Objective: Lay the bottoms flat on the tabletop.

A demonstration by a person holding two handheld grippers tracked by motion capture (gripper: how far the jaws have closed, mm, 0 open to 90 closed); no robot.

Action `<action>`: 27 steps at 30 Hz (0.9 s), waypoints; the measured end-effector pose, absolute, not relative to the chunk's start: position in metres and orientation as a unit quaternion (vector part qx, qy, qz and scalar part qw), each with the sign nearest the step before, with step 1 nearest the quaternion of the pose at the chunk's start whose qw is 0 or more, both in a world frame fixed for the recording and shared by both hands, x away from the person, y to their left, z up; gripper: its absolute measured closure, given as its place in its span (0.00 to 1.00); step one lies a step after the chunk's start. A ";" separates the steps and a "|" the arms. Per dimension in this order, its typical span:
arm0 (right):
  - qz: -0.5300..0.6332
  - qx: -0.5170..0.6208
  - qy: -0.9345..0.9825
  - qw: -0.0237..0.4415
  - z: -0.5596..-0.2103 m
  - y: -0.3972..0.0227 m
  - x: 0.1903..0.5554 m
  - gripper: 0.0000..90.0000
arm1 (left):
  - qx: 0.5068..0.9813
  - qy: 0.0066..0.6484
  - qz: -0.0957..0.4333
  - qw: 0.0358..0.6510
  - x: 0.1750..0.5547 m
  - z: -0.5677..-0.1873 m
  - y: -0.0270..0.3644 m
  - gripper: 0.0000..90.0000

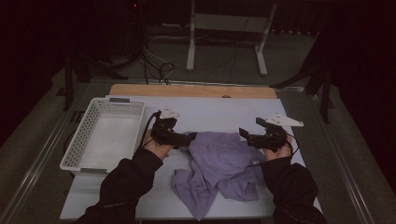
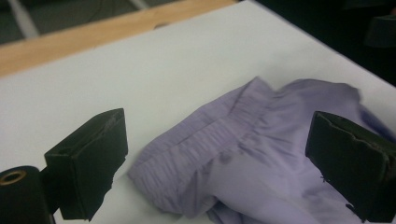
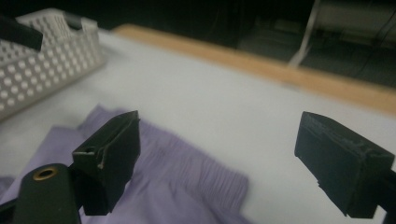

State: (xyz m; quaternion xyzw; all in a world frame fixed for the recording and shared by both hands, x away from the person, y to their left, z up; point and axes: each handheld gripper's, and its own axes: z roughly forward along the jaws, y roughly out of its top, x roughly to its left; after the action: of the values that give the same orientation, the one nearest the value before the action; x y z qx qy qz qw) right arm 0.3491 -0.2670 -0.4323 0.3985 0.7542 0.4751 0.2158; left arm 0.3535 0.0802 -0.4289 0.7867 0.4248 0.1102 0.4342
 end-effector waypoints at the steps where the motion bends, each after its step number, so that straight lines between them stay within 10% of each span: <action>1: 0.468 0.402 0.760 0.203 -0.433 -0.266 0.352 0.15 | 0.785 0.432 0.111 0.430 0.357 -0.432 0.079 0.08; 11: 0.417 0.441 0.777 0.168 -0.456 -0.252 0.375 0.10 | 0.786 0.483 0.104 0.372 0.381 -0.473 0.070 0.18; 17: 0.384 0.479 0.778 0.133 -0.473 -0.257 0.390 0.37 | 0.787 0.496 0.107 0.352 0.388 -0.493 0.075 0.32; 27: 0.319 0.513 0.793 0.082 -0.510 -0.255 0.418 0.45 | 0.788 0.510 0.084 0.335 0.396 -0.519 0.082 0.46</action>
State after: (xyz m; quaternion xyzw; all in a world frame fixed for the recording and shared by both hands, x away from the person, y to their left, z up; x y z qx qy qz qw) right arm 0.4185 -0.2549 -0.5104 0.5128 0.7928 0.3190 0.0820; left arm 0.3961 0.0818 -0.5195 0.7882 0.5096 0.0835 0.3347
